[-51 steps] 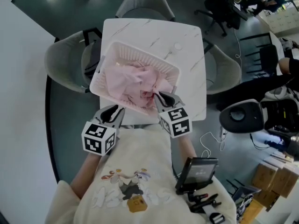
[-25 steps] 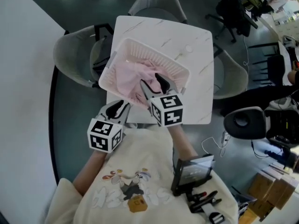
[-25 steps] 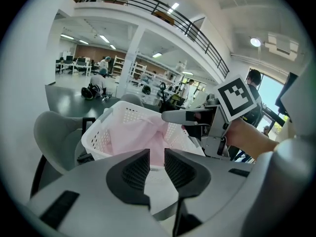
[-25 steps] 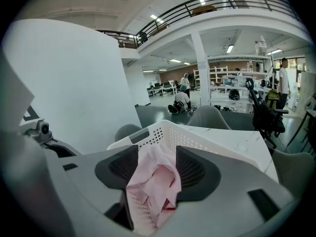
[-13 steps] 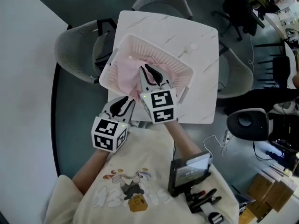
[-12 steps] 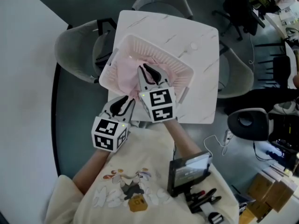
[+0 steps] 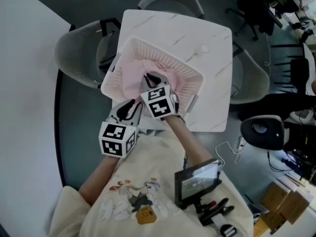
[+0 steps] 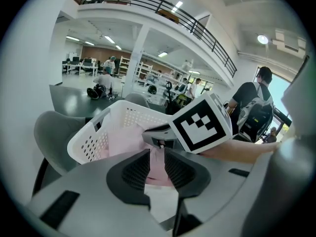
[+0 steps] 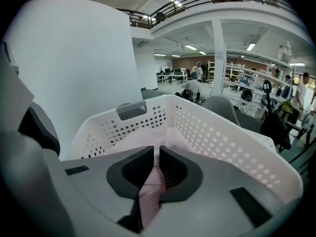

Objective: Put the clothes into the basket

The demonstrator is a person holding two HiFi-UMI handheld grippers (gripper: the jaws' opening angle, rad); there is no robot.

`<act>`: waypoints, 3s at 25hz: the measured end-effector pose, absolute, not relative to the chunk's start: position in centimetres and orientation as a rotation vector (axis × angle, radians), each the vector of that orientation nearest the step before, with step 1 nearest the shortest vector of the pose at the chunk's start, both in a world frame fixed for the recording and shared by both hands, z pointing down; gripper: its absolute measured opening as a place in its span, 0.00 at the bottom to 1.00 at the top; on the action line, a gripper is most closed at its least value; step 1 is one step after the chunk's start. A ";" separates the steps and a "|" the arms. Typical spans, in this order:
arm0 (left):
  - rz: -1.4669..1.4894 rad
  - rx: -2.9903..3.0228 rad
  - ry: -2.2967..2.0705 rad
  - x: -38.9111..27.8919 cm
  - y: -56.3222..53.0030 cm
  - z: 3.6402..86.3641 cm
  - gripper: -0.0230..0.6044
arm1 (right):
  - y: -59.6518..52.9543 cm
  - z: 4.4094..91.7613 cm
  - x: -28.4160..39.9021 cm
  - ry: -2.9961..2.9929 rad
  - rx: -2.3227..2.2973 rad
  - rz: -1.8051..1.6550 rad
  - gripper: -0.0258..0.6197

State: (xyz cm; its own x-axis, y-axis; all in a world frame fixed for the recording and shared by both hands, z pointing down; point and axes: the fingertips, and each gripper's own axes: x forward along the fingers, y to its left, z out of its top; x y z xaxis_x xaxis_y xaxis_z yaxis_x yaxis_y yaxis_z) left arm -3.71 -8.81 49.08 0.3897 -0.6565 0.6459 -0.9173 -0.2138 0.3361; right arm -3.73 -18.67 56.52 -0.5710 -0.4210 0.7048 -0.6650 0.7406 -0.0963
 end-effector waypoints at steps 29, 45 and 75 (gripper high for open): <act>0.602 1.897 -1.495 -5.0 -11.5 54.2 0.17 | -19.1 71.8 -3.3 -2.047 0.691 0.557 0.06; 0.578 1.946 -1.521 -6.1 -11.1 53.9 0.05 | -18.9 58.0 -2.0 -2.193 0.918 0.513 0.06; 0.566 2.093 -1.464 -5.4 -9.8 53.0 0.05 | -11.6 55.4 -0.4 -2.112 1.178 0.484 0.06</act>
